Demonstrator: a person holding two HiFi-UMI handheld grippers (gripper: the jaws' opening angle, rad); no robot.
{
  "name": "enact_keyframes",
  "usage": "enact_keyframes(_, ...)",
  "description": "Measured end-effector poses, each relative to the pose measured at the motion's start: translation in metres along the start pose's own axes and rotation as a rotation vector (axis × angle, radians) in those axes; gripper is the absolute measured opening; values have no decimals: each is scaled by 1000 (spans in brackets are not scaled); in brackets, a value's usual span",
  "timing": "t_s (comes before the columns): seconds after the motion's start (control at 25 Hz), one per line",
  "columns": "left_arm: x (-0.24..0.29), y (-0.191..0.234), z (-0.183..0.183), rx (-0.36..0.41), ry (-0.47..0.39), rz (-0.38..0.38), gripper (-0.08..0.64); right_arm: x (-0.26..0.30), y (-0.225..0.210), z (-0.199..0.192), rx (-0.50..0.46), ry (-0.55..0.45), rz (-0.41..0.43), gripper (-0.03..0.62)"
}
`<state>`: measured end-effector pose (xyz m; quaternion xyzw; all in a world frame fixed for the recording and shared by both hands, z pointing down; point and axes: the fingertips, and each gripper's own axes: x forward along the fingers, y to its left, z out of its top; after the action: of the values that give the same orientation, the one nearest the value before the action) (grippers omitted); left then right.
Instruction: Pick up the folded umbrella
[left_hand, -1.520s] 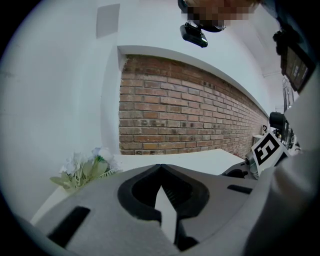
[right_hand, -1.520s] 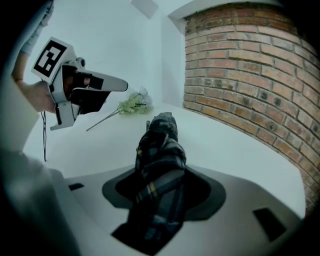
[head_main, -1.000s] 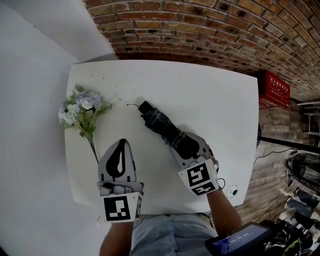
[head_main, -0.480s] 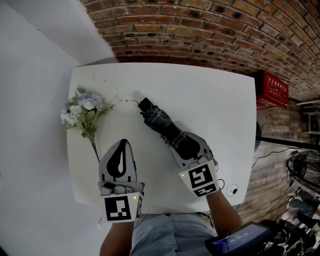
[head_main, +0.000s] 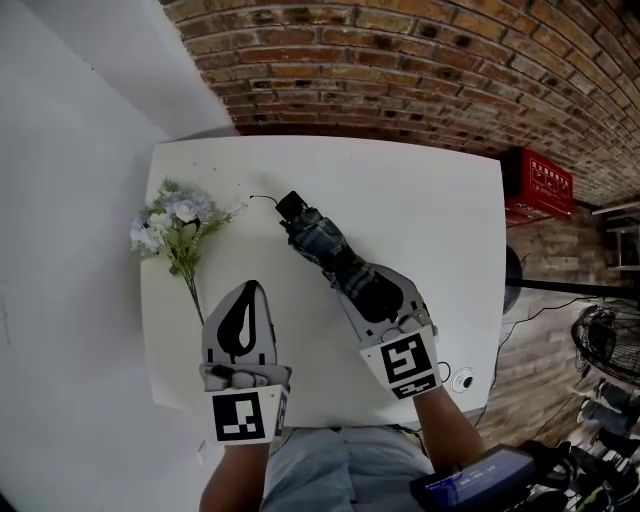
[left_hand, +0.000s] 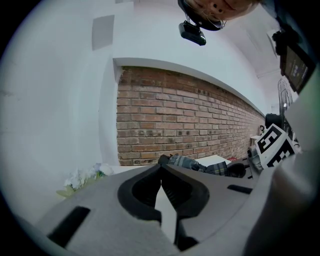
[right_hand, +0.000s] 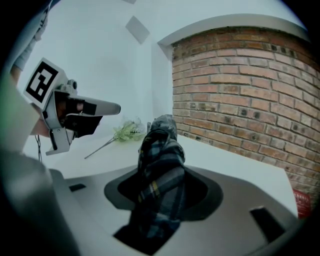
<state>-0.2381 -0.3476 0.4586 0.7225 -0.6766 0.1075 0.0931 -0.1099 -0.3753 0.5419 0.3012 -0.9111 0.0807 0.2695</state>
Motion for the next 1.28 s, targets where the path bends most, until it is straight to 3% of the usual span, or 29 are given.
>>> enact_keyframes(0.72,-24,-19,36,18,-57,-4,6,-43,-8,41,-3,-122,-62,190)
enact_keyframes(1.28,-46,-43,71,83,-156,-23,6,-90,-18,74,-17,-236,-129,192)
